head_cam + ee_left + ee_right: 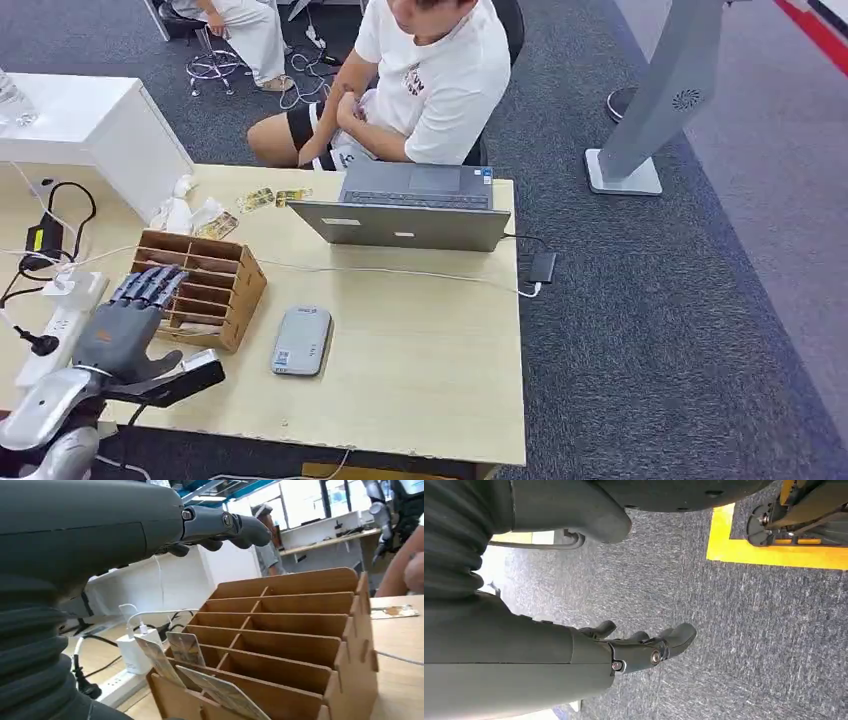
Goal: Pass the card to the sensor for recognition and then transmit it.
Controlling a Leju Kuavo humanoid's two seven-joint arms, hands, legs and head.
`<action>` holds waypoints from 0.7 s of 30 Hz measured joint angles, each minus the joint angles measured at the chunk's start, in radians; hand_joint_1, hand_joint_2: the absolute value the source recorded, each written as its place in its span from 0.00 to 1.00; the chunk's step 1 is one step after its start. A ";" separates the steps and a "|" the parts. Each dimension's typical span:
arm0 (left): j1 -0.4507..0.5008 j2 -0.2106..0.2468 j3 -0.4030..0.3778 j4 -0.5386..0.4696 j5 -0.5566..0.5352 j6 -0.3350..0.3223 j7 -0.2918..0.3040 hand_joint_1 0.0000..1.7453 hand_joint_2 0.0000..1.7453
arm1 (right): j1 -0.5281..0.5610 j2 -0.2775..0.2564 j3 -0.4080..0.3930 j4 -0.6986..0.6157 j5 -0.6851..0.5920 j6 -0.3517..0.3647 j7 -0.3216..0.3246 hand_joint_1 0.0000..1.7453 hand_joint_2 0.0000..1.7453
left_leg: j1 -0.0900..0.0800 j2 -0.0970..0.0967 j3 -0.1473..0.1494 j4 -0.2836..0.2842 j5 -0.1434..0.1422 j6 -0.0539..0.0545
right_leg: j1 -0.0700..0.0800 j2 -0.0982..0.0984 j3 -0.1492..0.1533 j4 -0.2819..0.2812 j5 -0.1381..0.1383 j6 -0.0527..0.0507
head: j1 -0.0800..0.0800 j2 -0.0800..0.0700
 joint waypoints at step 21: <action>0.007 -0.029 0.072 0.067 -0.007 0.003 0.009 0.00 1.00 | -0.003 0.001 0.023 0.000 0.014 0.003 0.002 0.00 1.00 | 0.000 0.000 0.000 0.000 0.000 0.000 | 0.000 0.000 0.000 0.000 0.000 0.000 | 0.000 0.000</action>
